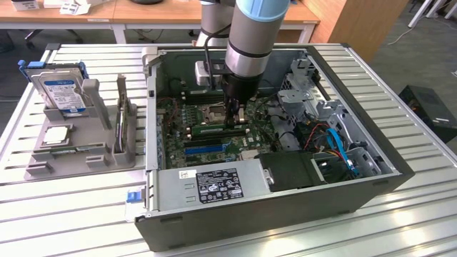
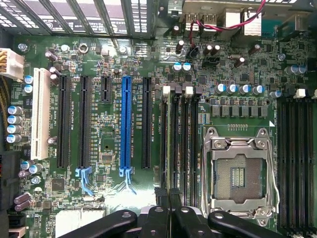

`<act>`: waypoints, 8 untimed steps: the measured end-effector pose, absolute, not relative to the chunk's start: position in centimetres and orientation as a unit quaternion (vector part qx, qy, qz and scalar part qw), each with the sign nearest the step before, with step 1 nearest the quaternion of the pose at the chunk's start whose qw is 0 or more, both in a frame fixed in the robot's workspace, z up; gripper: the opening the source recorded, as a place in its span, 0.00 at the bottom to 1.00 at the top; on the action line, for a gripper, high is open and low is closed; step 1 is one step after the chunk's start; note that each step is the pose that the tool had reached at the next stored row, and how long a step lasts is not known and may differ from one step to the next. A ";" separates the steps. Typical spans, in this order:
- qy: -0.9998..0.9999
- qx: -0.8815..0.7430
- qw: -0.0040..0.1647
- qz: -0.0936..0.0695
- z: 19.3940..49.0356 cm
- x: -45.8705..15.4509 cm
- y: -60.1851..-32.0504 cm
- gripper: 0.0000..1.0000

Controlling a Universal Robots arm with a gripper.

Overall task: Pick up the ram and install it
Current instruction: 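Insert the ram into the slot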

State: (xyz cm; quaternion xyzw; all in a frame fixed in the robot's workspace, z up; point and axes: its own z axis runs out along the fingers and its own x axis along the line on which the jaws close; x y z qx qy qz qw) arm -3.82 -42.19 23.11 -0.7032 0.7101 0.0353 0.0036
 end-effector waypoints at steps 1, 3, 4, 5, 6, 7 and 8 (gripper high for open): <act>0.710 -0.703 0.004 0.035 23.0 -3.8 -42.2 0.12; 0.710 -0.703 0.004 0.035 23.0 -3.8 -42.2 0.12; 0.710 -0.703 0.004 0.035 23.0 -3.8 -42.2 0.12; 0.710 -0.703 0.004 0.035 23.0 -3.8 -42.2 0.12; 0.710 -0.703 0.003 0.035 23.0 -3.8 -42.2 0.12; 0.710 -0.703 0.004 0.035 23.0 -3.8 -42.2 0.12; 0.710 -0.703 0.004 0.035 23.0 -3.8 -42.2 0.12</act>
